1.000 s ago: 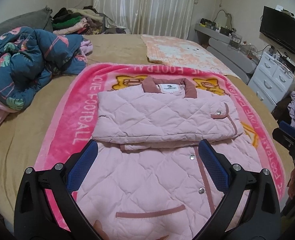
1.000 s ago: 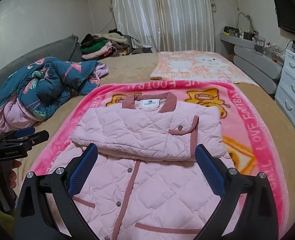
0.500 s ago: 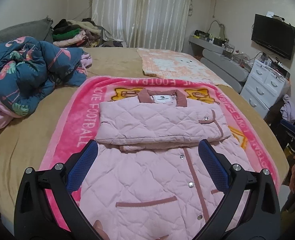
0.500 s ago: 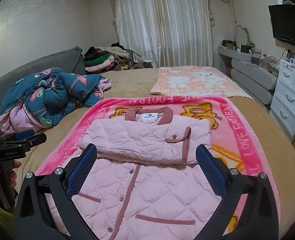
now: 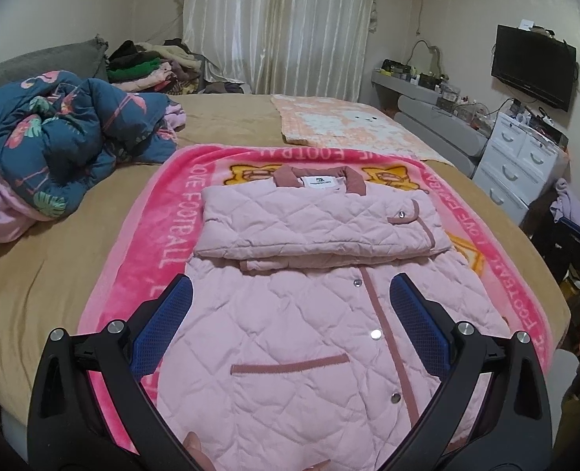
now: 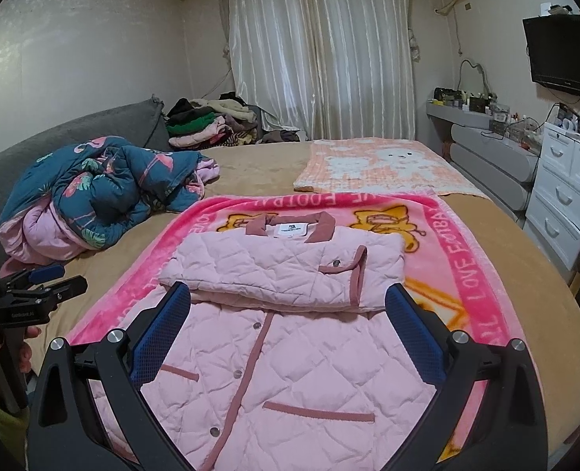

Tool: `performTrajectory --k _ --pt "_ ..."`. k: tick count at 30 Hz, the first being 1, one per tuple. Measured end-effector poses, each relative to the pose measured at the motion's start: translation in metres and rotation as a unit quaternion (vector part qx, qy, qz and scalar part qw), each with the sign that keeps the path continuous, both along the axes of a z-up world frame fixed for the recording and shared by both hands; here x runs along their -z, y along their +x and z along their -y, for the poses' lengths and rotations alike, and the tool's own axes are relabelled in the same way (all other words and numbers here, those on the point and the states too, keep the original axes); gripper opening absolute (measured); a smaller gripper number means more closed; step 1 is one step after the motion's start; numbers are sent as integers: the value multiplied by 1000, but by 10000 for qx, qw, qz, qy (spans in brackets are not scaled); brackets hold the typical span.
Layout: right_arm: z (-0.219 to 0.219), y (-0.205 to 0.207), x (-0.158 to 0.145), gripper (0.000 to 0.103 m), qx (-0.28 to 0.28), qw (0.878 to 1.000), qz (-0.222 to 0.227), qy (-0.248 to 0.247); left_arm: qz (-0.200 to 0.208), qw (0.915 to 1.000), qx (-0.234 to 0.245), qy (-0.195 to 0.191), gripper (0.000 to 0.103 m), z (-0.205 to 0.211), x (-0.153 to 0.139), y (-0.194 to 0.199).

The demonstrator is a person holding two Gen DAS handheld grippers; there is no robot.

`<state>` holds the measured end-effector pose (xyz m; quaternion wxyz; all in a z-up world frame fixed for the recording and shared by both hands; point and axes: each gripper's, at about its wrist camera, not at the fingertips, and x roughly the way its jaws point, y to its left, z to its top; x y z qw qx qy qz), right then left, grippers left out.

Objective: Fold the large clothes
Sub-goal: 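Move both open tools back along the jacket toward its ribbed hem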

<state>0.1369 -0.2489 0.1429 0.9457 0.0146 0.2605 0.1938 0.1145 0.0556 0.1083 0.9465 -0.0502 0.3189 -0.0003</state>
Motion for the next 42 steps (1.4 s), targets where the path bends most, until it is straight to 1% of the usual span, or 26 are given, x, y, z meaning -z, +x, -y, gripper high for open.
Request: performTrajectory --k 7,23,27,33,42 --pt "6 -10 10 99 42 10000 -68 -9 -22 10000 -2 26 94 2 12 -12" --pt "22 -28 39 99 78 9995 -313 -58 -315 9994 -35 132 94 3 48 -31" --pt "25 -31 49 99 83 9992 -377 -88 -380 9992 -49 78 94 1 57 -35" --pt "34 -30 70 99 142 9980 -590 -159 -540 9984 -121 89 94 -5 73 -37" --pt "60 -27 102 99 398 9946 -942 -201 -979 9946 -301 182 94 -19 107 -41"
